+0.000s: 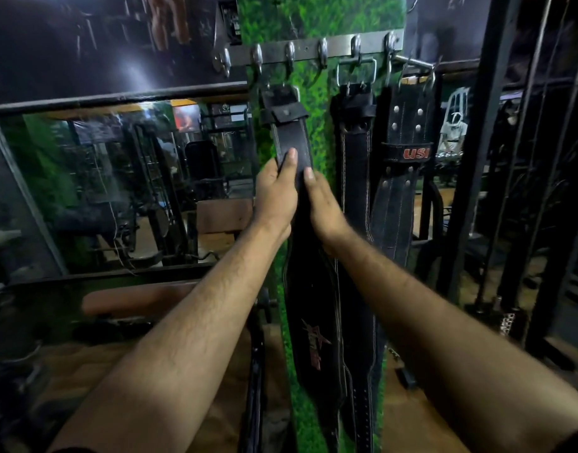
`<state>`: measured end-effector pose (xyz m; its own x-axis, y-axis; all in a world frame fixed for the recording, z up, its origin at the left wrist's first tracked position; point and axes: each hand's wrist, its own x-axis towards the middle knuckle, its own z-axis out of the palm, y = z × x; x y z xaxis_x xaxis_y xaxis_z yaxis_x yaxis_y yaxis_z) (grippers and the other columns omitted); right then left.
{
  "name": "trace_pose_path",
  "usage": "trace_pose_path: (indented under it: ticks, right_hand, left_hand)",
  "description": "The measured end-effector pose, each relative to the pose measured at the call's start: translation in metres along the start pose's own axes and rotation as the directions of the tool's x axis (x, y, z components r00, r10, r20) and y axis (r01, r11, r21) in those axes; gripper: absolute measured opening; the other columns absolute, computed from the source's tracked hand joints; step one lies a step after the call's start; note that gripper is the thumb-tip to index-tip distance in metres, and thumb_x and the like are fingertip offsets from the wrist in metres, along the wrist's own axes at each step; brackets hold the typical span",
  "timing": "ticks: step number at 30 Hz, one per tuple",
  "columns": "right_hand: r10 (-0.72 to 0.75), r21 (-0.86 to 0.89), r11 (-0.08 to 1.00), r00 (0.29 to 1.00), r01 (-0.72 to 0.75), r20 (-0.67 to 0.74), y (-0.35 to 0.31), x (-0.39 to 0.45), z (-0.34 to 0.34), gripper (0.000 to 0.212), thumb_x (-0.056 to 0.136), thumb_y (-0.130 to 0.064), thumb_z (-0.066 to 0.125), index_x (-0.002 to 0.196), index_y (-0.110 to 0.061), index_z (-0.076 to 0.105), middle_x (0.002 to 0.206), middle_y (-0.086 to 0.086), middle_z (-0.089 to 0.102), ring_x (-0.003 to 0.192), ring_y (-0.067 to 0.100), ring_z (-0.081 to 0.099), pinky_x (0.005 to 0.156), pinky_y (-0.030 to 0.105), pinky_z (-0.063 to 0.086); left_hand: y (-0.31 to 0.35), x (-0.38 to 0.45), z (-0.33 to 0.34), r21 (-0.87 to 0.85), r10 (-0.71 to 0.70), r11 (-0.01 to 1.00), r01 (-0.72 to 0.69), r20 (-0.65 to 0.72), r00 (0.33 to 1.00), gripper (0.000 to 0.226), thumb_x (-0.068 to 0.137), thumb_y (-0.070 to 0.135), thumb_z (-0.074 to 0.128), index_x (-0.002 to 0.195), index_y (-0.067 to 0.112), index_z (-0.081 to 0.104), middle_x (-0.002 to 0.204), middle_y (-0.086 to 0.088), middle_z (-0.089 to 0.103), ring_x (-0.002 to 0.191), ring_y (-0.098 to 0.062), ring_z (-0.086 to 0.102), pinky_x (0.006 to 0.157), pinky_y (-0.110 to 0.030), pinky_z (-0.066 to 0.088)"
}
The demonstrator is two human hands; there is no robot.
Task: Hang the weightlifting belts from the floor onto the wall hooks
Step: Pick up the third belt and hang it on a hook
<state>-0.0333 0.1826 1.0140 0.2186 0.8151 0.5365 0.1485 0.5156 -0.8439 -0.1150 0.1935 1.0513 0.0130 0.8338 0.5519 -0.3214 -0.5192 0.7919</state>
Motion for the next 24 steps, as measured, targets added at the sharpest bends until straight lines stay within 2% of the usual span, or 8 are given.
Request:
trace_pose_path:
  ticks: [2,5,10,14,16,17,21,24]
  right_hand:
    - [-0.040,-0.033,0.999,0.998,0.042,0.044,0.020,-0.015,0.000,0.068,0.094,-0.064,0.052,0.135,-0.009,0.057,0.130,-0.002,0.064,0.122,0.007,0.058,0.114,0.036,0.043]
    - [-0.043,-0.022,0.999,0.988,0.046,0.149,0.050,-0.036,-0.004,0.021,0.100,-0.021,0.063,0.116,-0.009,0.069,0.111,0.001,0.074,0.095,-0.002,0.069,0.090,0.019,0.053]
    - [0.090,0.001,0.996,0.967,-0.093,0.237,0.078,-0.066,-0.016,0.025,0.087,-0.003,0.077,0.111,-0.003,0.071,0.102,0.005,0.077,0.087,0.007,0.073,0.081,0.025,0.057]
    - [0.169,-0.039,0.985,0.922,-0.166,0.348,0.052,-0.059,-0.023,0.011,0.087,-0.003,0.076,0.091,-0.013,0.073,0.079,-0.008,0.078,0.071,-0.001,0.071,0.070,0.017,0.055]
    - [0.117,0.062,0.988,0.946,-0.142,0.304,0.024,-0.039,-0.020,0.005,0.088,-0.007,0.076,0.092,-0.004,0.074,0.084,0.001,0.080,0.073,0.007,0.071,0.072,0.022,0.058]
    - [0.071,0.099,0.990,0.964,-0.099,0.258,0.012,-0.029,-0.016,0.016,0.087,-0.008,0.077,0.099,0.003,0.074,0.093,0.009,0.079,0.079,0.014,0.070,0.076,0.028,0.059]
    - [-0.011,0.079,0.997,0.973,-0.008,0.231,0.013,-0.030,-0.006,0.025,0.082,-0.002,0.080,0.106,0.004,0.072,0.095,0.009,0.076,0.083,0.014,0.070,0.081,0.031,0.059]
    - [0.034,0.095,0.994,0.973,-0.057,0.230,0.048,-0.049,-0.011,0.027,0.082,0.004,0.078,0.108,0.001,0.073,0.090,-0.005,0.077,0.079,0.003,0.072,0.078,0.019,0.057]
  left_hand:
    - [0.001,0.009,-0.005,0.002,0.013,1.000,-0.013,-0.029,0.999,0.041,0.091,0.046,0.065,0.101,0.007,0.066,0.109,-0.013,0.069,0.105,-0.025,0.064,0.101,-0.043,0.050]
    - [0.004,0.017,-0.011,-0.012,0.005,1.000,-0.006,-0.027,1.000,0.044,0.088,0.049,0.066,0.100,0.007,0.062,0.098,-0.013,0.059,0.092,-0.025,0.056,0.090,-0.040,0.045]
    - [-0.002,0.027,-0.019,-0.035,-0.060,0.998,0.059,-0.018,0.998,0.071,0.064,0.073,0.078,0.099,0.014,0.061,0.099,-0.006,0.051,0.087,-0.025,0.046,0.081,-0.043,0.041]
    - [-0.001,0.036,-0.024,-0.066,-0.079,0.995,0.074,-0.074,0.994,0.090,0.059,0.073,0.081,0.115,0.004,0.067,0.113,-0.010,0.064,0.104,-0.028,0.060,0.098,-0.046,0.047]
    - [0.014,0.036,-0.021,-0.043,-0.095,0.995,0.092,-0.066,0.993,0.077,0.065,0.067,0.078,0.114,0.007,0.068,0.120,-0.013,0.069,0.115,-0.033,0.064,0.107,-0.057,0.048]
    - [0.022,0.035,-0.018,-0.026,-0.082,0.996,0.081,-0.060,0.995,0.062,0.070,0.062,0.074,0.106,0.011,0.070,0.114,-0.013,0.069,0.110,-0.034,0.066,0.106,-0.059,0.049]
    - [0.045,0.042,-0.008,-0.076,-0.092,0.993,0.089,-0.039,0.995,0.034,0.097,0.038,0.063,0.107,0.005,0.067,0.104,-0.022,0.069,0.083,-0.029,0.069,0.077,-0.040,0.058]
    - [0.045,0.038,-0.005,-0.035,-0.144,0.989,0.141,-0.081,0.986,0.046,0.083,0.048,0.072,0.105,0.008,0.070,0.115,-0.020,0.073,0.105,-0.037,0.071,0.098,-0.053,0.056]
